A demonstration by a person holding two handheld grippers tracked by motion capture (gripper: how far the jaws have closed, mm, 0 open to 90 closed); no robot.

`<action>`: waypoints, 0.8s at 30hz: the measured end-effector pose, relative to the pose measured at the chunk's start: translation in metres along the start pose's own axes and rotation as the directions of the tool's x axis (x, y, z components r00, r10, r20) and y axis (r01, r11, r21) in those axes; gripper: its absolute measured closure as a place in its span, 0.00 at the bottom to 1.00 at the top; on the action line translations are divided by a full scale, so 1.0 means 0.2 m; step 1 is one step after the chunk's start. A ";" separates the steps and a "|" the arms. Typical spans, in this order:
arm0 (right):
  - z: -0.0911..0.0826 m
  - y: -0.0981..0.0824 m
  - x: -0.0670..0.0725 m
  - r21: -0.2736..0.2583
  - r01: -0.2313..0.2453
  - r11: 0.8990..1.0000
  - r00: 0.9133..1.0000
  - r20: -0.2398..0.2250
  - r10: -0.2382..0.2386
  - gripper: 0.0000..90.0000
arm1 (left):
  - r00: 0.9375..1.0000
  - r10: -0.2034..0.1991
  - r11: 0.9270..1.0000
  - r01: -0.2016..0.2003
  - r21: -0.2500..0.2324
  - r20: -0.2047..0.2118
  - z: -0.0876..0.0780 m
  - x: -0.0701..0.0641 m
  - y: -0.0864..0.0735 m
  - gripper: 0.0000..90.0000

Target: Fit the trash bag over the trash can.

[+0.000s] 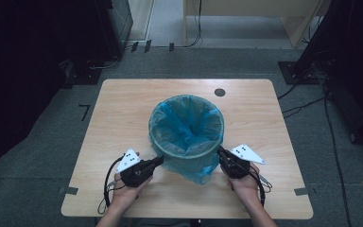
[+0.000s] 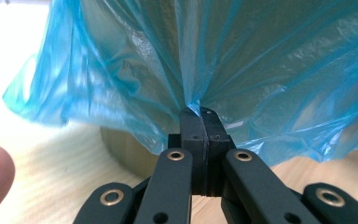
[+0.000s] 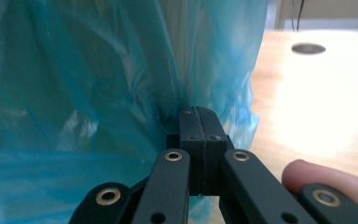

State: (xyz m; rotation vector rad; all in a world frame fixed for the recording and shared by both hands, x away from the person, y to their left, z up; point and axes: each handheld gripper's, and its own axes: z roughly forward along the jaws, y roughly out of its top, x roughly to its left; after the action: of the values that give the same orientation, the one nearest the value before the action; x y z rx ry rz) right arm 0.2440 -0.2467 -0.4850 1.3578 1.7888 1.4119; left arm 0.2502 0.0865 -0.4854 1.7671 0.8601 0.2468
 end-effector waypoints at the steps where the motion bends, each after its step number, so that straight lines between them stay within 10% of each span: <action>1: 0.02 -0.02 0.00 0.011 0.005 1.000 1.000 0.007 -0.005 1.00 | 1.000 -0.017 1.000 0.017 0.025 -0.018 0.02 0.00 -0.01 1.00; 10: 0.10 -0.10 0.02 0.122 0.043 0.992 0.998 0.038 -0.048 1.00 | 0.990 -0.071 0.992 0.082 0.092 -0.119 0.08 0.03 -0.05 1.00; 16: 0.03 -0.08 -0.07 0.090 -0.006 0.996 0.996 0.085 -0.001 1.00 | 0.976 -0.106 0.994 0.108 -0.002 -0.189 -0.06 0.11 -0.04 0.60; 24: -0.06 0.07 -0.12 -0.077 -0.044 0.996 0.989 0.137 0.055 1.00 | 0.986 -0.109 0.981 0.085 -0.175 -0.129 -0.19 0.14 0.06 0.46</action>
State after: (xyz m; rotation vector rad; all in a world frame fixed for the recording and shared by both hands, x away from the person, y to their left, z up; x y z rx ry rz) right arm 0.2490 -0.2740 -0.4719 1.4342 1.6084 1.3597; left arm 0.2541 0.1322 -0.4674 1.5595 0.9931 0.3707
